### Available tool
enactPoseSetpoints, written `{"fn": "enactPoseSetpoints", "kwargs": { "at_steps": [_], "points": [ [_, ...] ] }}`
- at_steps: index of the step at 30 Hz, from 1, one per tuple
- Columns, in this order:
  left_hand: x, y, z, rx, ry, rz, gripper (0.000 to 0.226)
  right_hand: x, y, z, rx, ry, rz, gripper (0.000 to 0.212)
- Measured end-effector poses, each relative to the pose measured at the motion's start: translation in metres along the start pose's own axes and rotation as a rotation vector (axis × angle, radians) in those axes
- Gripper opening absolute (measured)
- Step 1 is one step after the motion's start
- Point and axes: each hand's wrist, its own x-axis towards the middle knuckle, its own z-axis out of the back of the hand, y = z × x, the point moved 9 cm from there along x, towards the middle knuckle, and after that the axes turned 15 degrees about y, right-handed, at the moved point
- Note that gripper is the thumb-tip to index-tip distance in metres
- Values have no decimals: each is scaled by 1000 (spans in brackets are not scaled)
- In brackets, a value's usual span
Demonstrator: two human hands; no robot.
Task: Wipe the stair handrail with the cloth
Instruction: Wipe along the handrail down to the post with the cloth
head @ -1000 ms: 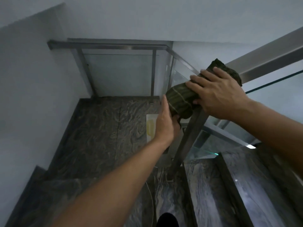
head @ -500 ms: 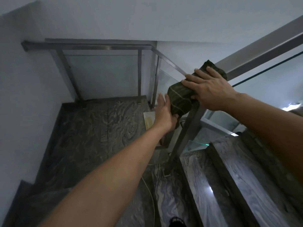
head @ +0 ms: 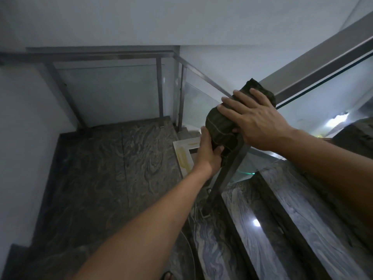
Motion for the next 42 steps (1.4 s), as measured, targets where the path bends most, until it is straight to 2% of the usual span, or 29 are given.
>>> {"fn": "enactPoseSetpoints", "kwargs": {
  "at_steps": [7, 12, 16, 20, 26, 28, 30, 33, 35, 39, 42],
  "points": [
    [0, 11, -1, 0, -27, -205, 70, 6, 12, -5, -51, -21, 4, 84],
    [2, 34, -6, 43, -20, -227, 69, 14, 33, -19, -99, 57, 20, 92],
    [8, 50, -8, 13, 26, -209, 68, 16, 44, -19, -146, 81, 17, 76],
    [10, 66, -11, 79, 51, -208, 77, 19, 57, -28, -296, 131, -9, 64],
    [13, 76, -10, 119, 60, -189, 80, 23, 65, -42, -361, 233, -58, 73],
    [9, 76, -8, 125, 55, -171, 75, 23, 64, -38, -359, 201, -85, 68],
    [5, 75, -6, 132, 57, -182, 58, 23, 65, -36, -345, 159, -109, 61],
    [-2, 90, -4, 234, 20, -154, 67, 22, 73, -40, -319, 129, -111, 53],
    [-5, 95, -1, 285, 37, -160, 51, 21, 78, -40, -286, 112, -132, 49],
    [-9, 104, 3, 397, 270, -229, 44, 13, 97, -40, -234, 140, -173, 46],
    [-9, 118, 17, 412, 509, -204, 30, 0, 118, -53, -176, 237, -220, 32]
  ]
}}
